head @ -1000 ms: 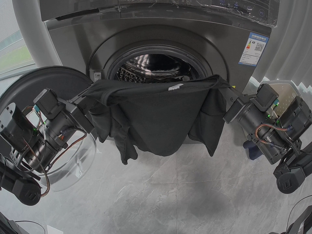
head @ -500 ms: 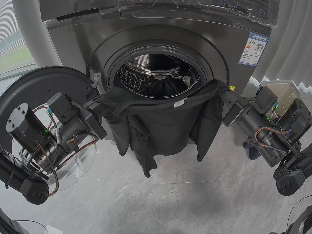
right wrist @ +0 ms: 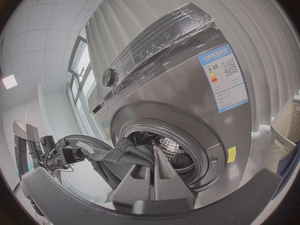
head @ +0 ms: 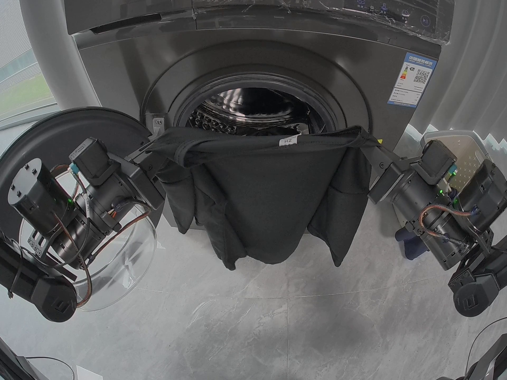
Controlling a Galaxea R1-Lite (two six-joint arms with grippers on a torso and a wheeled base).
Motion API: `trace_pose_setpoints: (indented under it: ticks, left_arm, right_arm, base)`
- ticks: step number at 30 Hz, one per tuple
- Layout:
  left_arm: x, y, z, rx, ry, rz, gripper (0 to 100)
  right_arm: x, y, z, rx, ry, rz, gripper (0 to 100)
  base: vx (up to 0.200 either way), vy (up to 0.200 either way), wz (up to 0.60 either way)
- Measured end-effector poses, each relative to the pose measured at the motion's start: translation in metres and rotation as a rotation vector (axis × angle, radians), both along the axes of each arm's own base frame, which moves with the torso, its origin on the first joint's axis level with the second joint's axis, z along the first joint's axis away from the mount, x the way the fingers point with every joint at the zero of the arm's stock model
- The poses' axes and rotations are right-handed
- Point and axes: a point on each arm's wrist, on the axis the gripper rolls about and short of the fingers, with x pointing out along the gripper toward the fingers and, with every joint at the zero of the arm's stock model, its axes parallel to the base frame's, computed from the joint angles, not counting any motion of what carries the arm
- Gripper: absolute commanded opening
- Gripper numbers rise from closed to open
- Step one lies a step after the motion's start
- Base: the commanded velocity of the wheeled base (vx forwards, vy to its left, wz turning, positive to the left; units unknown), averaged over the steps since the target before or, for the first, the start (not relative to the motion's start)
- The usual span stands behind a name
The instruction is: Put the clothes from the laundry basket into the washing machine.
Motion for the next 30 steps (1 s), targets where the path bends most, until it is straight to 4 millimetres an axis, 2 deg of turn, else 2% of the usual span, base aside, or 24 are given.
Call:
trace_pose_setpoints:
  ticks: [10,11,16,23,30]
  left_arm:
    - [-0.003,-0.016,0.004,-0.014,-0.015,-0.048,0]
    - [-0.004,-0.017,0.004,-0.014,-0.015,-0.052,0]
    - [-0.007,-0.024,0.002,-0.012,-0.008,-0.071,0]
    - [-0.009,-0.029,0.002,-0.016,-0.003,-0.078,0]
    - [-0.011,-0.032,0.002,-0.016,-0.004,-0.088,0]
  right_arm:
    - [-0.005,0.003,-0.006,-0.009,0.022,0.02,0]
    - [-0.006,0.003,-0.008,-0.015,0.032,0.021,100]
    - [-0.012,0.01,-0.022,-0.035,0.087,0.045,100]
    - [-0.01,0.024,-0.061,-0.121,0.211,0.079,100]
    - [0.003,0.06,-0.102,-0.192,0.299,0.137,100]
  base:
    - [0.0,0.0,0.0]
    - [0.0,0.0,0.0]
    - [0.0,0.0,0.0]
    - [0.0,0.0,0.0]
    - [0.0,0.0,0.0]
